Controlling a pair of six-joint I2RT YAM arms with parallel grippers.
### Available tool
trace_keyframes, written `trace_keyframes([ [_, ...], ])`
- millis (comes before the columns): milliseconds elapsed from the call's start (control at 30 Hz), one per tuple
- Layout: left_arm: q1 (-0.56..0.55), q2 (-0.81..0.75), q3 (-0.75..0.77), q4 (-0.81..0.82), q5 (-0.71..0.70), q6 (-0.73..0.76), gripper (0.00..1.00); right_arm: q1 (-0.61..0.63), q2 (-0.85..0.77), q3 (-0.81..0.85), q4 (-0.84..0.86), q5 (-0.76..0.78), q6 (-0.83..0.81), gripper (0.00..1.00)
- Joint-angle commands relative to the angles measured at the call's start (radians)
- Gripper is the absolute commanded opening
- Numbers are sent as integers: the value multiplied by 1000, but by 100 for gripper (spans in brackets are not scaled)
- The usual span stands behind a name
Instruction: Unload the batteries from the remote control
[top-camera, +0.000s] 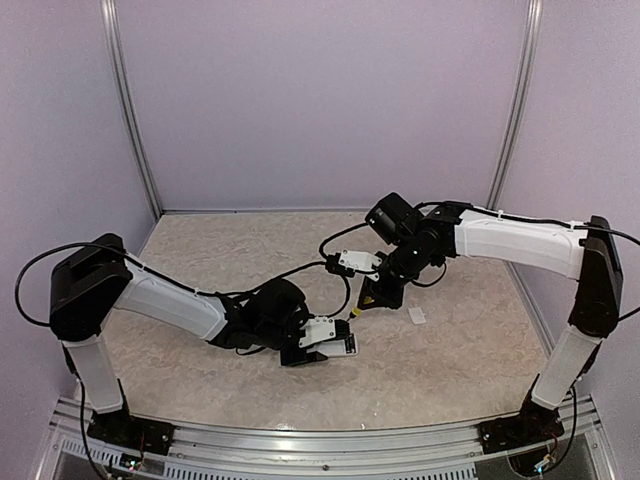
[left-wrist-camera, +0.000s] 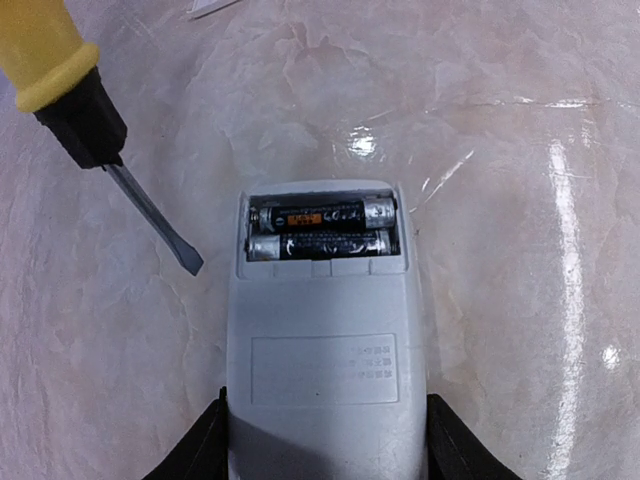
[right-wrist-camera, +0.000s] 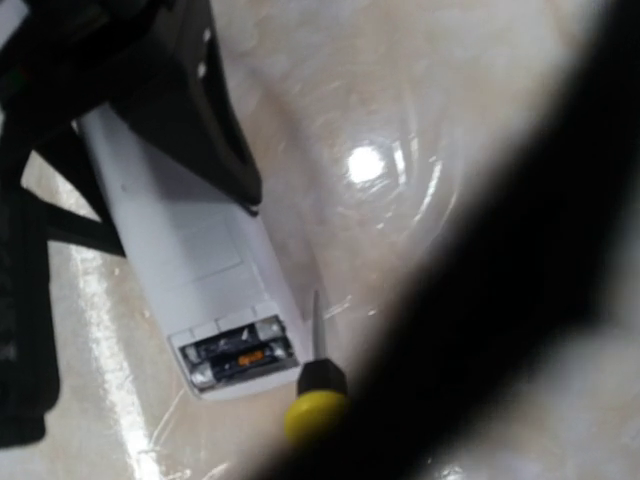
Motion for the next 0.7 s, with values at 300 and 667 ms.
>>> trace_keyframes([
  [300,3,41,18,-80,20,-15,9,40,-31,1,-67,62,-11,0],
  [667,3,47,23,-85,17,-18,9,59,-45,0,-78,93,-18,0],
])
